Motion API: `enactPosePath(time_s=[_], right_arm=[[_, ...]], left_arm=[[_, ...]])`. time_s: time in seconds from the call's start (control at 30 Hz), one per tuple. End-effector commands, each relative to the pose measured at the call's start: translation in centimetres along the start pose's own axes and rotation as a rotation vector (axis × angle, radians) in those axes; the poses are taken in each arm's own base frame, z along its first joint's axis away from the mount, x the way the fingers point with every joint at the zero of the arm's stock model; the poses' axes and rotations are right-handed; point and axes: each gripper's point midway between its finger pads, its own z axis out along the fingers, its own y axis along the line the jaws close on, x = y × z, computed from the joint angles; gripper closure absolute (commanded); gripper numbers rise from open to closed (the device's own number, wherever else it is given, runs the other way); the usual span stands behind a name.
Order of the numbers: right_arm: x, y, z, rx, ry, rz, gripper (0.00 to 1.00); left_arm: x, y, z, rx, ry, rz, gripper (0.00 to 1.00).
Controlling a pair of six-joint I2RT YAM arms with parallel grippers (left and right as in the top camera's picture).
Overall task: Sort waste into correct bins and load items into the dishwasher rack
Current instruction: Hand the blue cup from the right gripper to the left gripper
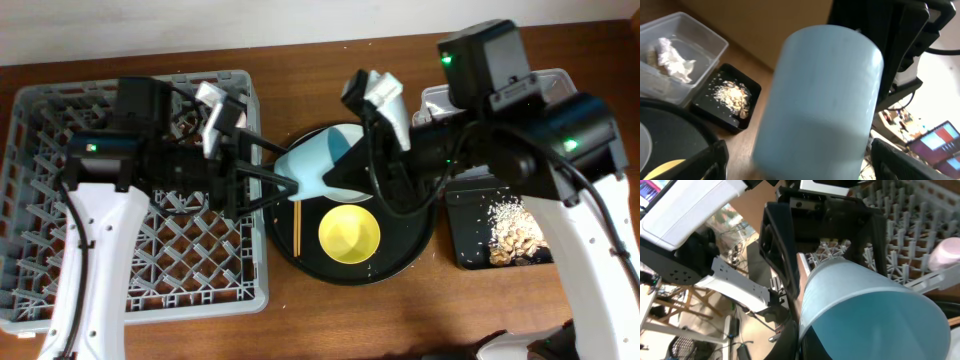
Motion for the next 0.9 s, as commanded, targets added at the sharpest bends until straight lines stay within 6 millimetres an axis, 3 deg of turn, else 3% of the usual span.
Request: enactPosePath(time_s=[0.0,0.07,0.2,0.3,0.33,0.37,0.43,0.47,0.5,0.53,0.67,0.77,0.87], right_arm=[[0.1,0.7,1.4,-0.069,0.018,-0.023,0.96],[0.1,0.4,1.4,-0.062,0.021,-0.021,0.96],[-0.5,-0.3,1.3,-0.029,0.003,-0.049,0.96],[-0.6,-0.9,1.3,0.005,0.003,-0.061,0.66],[-0.3,-2.1,1.2,0.071,0.022,-0.058,0.51],[0.1,-3.4,0.8,0.144,0.04,-0.039,0.43],[0.9,-5.7,-0.3,0.256,0.064,0.017,0.39],[1.8,-8.3,-2.2,0.377,0.07,0.127,0.39],[2.1,-8.9,-2.8,0.405,0.071,0.157,0.39],[3.0,-10.2,-4.2,0.465,0.072,0.234,0.39],[5.8,-12.4,-7.0,0.589,0.126,0.358,0.31],[7.9,-13.9,-7.8,0.689,0.204,0.394,0.27],[9.4,-14.6,-7.1,0.673,0.243,0.431,0.26]], left_arm=[[-0.1,-1.4,0.9,0.047,0.005,0.089,0.25],[-0.1,-1.4,0.9,0.047,0.006,0.083,0.34],[0.2,-1.2,0.9,0.031,0.016,0.068,0.35],[0.6,-0.4,0.8,-0.015,0.041,0.071,0.42],[0.9,0.4,0.7,-0.059,0.063,0.071,0.5],[1.3,1.3,0.4,-0.111,0.086,0.063,0.52],[1.9,3.1,-0.5,-0.218,0.118,0.008,0.52],[2.5,5.1,-1.8,-0.336,0.143,-0.05,0.53],[2.7,5.7,-2.3,-0.373,0.148,-0.07,0.54],[3.1,7.6,-4.0,-0.5,0.155,-0.14,0.58],[3.4,14.8,-12.2,-1.087,0.051,-0.422,0.59],[2.9,17.5,-16.2,-1.345,-0.066,-0.519,0.57],[3.0,19.7,-17.2,-1.407,-0.092,-0.555,0.57]])
